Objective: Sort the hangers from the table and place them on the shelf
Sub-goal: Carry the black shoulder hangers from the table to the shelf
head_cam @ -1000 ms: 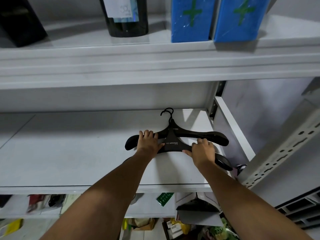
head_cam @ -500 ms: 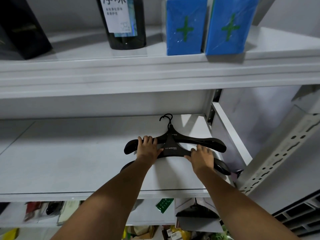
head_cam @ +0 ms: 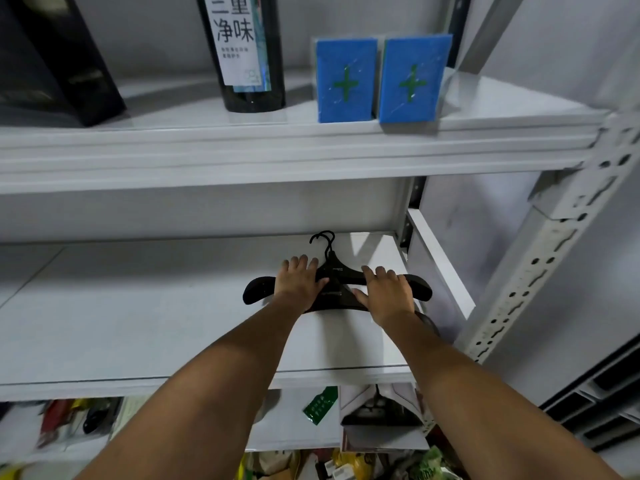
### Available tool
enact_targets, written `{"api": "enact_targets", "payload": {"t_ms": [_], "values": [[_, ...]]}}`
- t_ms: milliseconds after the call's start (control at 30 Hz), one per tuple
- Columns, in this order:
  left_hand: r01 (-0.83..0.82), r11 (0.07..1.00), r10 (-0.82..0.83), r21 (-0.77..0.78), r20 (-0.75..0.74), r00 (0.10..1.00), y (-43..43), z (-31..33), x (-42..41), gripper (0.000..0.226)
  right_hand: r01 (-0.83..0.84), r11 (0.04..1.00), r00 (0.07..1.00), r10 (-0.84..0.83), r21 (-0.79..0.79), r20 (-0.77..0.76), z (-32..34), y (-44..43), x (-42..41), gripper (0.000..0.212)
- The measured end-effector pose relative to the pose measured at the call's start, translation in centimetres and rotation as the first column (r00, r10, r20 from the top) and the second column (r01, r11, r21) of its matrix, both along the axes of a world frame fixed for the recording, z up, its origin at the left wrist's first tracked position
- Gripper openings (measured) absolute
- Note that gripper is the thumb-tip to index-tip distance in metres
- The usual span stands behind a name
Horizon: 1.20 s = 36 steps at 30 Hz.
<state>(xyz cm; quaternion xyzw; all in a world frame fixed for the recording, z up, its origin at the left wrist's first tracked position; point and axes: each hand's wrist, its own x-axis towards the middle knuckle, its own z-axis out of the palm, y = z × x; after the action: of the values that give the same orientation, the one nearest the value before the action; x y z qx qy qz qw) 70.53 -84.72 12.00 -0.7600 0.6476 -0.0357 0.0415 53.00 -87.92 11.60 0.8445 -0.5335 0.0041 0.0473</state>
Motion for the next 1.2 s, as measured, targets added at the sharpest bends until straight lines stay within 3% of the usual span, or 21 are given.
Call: {"api": "enact_targets", "payload": {"t_ms": [267, 433, 833, 967, 1200], "values": [[0.127, 0.98, -0.143, -0.151, -0.1, 0.985, 0.0, 5.4, -2.0, 0.054, 0.018, 0.995, 0.996, -0.009, -0.103, 0.092, 5.8, 2.2, -1.5, 0.052], [0.284, 0.945, -0.307, -0.166, -0.142, 0.941, 1.1, 8.7, -3.2, 0.054, 0.125, 0.973, 0.988, -0.105, -0.191, 0.114, 9.5, 5.4, -2.6, 0.047], [0.583, 0.797, -0.604, -0.161, -0.236, 0.761, 7.0, 13.3, -4.2, 0.055, 0.386, 0.884, 0.923, -0.367, -0.264, 0.12, 14.0, 15.4, -3.1, 0.05], [0.643, 0.747, -0.663, -0.17, -0.277, 0.696, 8.6, 13.7, -7.1, 0.055, 0.462, 0.851, 0.887, -0.443, -0.25, 0.128, 14.6, 18.8, -4.8, 0.05], [0.769, 0.611, -0.79, -0.187, -0.217, 0.574, 12.2, 14.8, -15.9, 0.056, 0.604, 0.753, 0.794, -0.596, -0.261, 0.118, 15.2, 24.8, -12.1, 0.05]]}}
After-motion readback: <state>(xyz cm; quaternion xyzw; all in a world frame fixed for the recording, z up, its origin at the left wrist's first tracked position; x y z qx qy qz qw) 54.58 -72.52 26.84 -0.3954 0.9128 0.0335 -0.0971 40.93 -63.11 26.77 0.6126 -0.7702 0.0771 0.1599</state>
